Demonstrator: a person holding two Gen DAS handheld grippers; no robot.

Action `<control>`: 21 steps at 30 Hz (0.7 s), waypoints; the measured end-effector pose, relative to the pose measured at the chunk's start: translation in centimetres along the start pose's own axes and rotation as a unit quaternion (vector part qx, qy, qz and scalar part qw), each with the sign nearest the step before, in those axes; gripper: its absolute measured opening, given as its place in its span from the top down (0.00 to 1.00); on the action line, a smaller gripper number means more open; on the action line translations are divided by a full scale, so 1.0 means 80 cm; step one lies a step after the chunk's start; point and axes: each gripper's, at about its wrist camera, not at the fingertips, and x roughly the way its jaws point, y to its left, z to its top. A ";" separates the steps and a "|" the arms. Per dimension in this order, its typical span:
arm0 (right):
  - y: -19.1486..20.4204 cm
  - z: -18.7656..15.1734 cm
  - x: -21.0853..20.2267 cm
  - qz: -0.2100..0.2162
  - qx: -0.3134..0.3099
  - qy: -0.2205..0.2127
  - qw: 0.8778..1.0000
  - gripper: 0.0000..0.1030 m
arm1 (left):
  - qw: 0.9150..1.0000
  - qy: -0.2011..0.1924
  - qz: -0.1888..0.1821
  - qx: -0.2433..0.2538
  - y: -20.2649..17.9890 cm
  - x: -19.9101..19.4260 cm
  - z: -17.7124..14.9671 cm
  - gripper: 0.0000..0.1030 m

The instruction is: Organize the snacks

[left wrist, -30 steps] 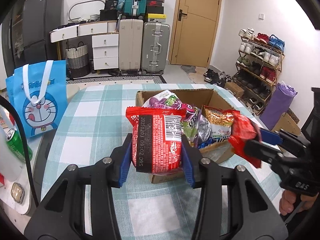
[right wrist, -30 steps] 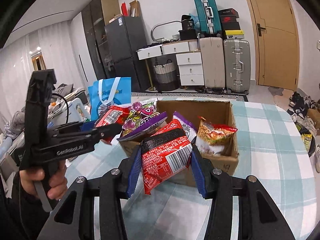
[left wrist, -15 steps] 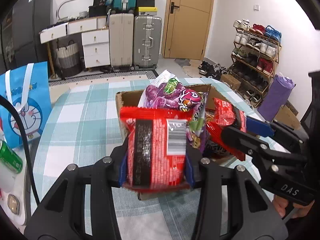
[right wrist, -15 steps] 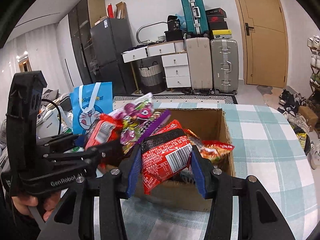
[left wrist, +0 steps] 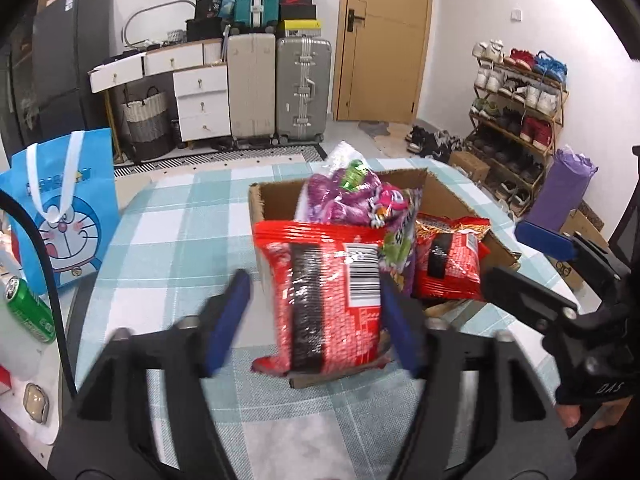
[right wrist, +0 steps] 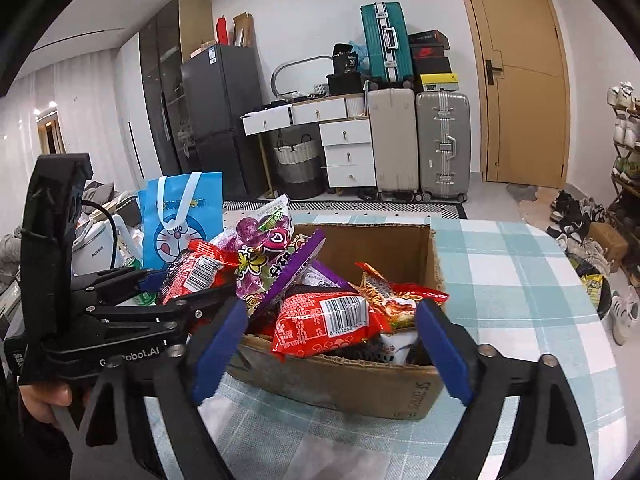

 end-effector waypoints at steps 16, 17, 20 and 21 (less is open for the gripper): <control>-0.008 -0.055 -0.062 0.001 -0.012 -0.013 1.000 0.00 | 0.998 -0.061 0.007 -0.008 0.016 -0.094 -0.063 0.01; -0.007 -0.060 -0.065 0.002 -0.015 -0.017 1.000 0.00 | 0.998 -0.063 0.007 -0.011 0.018 -0.098 -0.070 0.01; -0.006 -0.071 -0.073 0.006 -0.020 -0.026 0.999 0.00 | 0.996 -0.085 0.003 -0.026 0.023 -0.105 -0.091 0.01; -0.006 -0.075 -0.076 0.008 -0.021 -0.029 0.999 0.00 | 0.996 -0.089 0.004 -0.027 0.023 -0.105 -0.097 0.01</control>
